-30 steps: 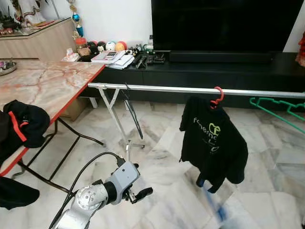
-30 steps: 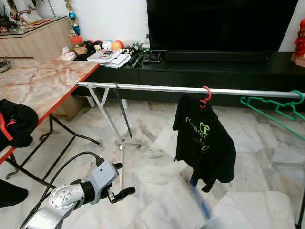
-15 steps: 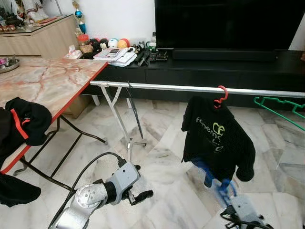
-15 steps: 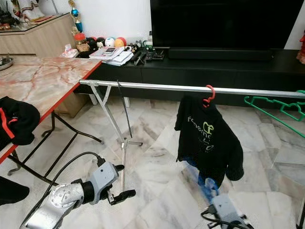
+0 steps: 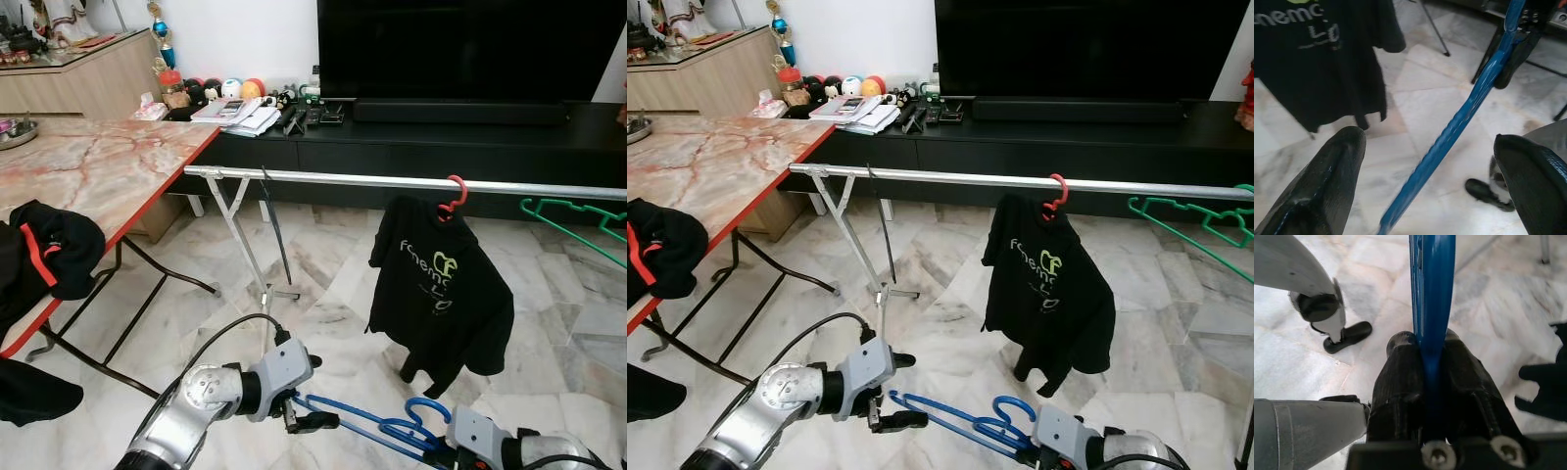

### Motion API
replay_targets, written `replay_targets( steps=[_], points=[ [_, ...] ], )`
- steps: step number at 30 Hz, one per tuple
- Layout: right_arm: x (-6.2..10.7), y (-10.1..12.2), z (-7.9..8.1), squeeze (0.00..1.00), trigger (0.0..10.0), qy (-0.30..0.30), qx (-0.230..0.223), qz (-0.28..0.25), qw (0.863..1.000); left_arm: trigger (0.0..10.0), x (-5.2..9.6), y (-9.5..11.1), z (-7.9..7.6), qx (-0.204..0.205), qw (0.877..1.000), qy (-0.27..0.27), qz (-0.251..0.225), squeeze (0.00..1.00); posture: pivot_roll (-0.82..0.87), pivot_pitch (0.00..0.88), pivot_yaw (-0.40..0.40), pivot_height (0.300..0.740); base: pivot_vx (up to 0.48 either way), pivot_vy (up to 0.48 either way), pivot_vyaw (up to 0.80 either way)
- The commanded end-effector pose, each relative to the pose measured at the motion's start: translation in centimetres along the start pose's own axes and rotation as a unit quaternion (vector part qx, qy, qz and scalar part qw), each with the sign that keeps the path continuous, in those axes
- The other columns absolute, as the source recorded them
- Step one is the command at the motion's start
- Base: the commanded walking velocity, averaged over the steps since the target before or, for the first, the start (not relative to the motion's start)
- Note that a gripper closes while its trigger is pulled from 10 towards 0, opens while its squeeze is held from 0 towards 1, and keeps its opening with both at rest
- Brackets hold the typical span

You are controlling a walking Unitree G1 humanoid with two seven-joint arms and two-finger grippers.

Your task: Hang hanger

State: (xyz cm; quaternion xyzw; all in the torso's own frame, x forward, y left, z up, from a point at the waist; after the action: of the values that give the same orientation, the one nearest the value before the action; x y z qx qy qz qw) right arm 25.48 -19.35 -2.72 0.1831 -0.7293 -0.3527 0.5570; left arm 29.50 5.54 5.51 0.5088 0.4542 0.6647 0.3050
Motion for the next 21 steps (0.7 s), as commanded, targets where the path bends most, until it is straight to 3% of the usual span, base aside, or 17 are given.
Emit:
replay_targets(
  steps=[1, 12, 21],
  points=[
    [-0.3, 1.7, -0.1, 0.0, 10.0, 0.022, 0.025, -0.022, 0.999, 10.0, -0.1, -0.2, -0.4, 0.011, 1.0, -0.025, 0.003, 0.0, 0.01, 0.067, 0.08, 0.74, 0.0, 0.0, 0.0],
    [-0.1, 5.6, -0.1, 0.0, 10.0, 0.068, 0.082, -0.052, 0.993, 10.0, -1.5, 0.9, -0.7, 0.027, 0.997, -0.071, -0.003, 0.0, 0.01, 0.069, 0.088, 0.74, 0.0, 0.0, 0.0],
    [-0.1, 5.9, 0.3, 0.0, 10.0, 0.072, 0.091, -0.041, 0.992, 10.0, -1.7, 0.8, -0.6, 0.028, 0.997, -0.077, 0.009, 0.0, 0.01, 0.062, 0.09, 0.74, 0.0, 0.0, 0.0]
  ],
)
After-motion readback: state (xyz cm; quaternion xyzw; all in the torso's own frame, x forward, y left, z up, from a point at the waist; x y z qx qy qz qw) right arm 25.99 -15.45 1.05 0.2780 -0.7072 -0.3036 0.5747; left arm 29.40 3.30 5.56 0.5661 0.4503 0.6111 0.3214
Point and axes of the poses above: a point about 5 cm out from each wrist's last joint towards the gripper, its own x axis pointing back from the gripper into the wrist, its own y axis along the axis of the wrist's last joint, z = x × y, the point moved 5 cm from there along -x, pointing out of the wrist towards the gripper, and after that the axes turned 4 degrees about x, right-handed, at the moved point
